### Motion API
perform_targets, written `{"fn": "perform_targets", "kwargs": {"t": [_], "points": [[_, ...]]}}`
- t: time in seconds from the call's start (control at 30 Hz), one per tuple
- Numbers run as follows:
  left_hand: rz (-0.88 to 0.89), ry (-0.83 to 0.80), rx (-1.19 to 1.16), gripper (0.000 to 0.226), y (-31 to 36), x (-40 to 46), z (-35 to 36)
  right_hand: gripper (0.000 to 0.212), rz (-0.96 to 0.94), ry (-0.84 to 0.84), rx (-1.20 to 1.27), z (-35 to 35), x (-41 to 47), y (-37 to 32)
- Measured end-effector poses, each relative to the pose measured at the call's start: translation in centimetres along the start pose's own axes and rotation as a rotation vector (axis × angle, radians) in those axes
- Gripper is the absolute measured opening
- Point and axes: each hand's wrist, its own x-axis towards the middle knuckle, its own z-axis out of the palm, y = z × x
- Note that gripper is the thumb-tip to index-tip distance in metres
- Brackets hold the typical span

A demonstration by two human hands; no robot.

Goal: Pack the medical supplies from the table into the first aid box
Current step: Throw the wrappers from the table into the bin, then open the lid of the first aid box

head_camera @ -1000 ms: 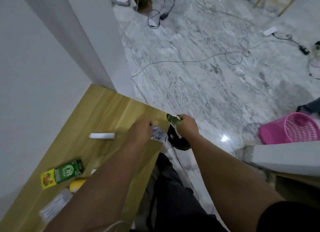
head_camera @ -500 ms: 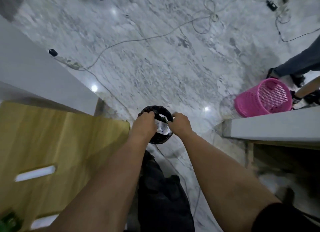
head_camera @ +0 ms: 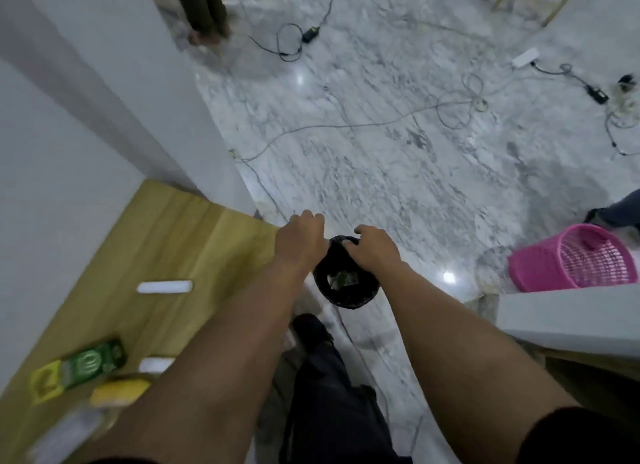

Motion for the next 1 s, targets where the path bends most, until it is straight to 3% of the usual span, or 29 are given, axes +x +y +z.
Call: {"fn": "perform_targets", "kwargs": {"t": [0.13,0.3,0.53,0.77,1.0], "points": [[-0.138,0.098,-0.013,0.038,-7.2,-7.2,-4.9,0.067,-0.225,0.005,-0.143,0.9,-3.5,-8.8],[-0.399,0.256,-0.024,0.036,-17.9,-20.0,-9.2,0.064,-0.527,0.036,-0.273,5.4,-10.0,-20.8],[-0.824,0.317,-0.026,0.042,-30.1,-39.6,-4.6,0.06,-0.923,0.015,-0.411,17.1,-19.8,-34.9],[-1.071,0.451,-0.063,0.045,-37.1,-48.8,3.8,0.056,-1.255,-0.012,-0.468,30.4,-25.2,-39.6],[-1.124,0.692,0.016,0.045,-39.1,-51.7,8.7,0.052,-1.477,0.135,-0.42,36.9,-24.4,-38.6]]}}
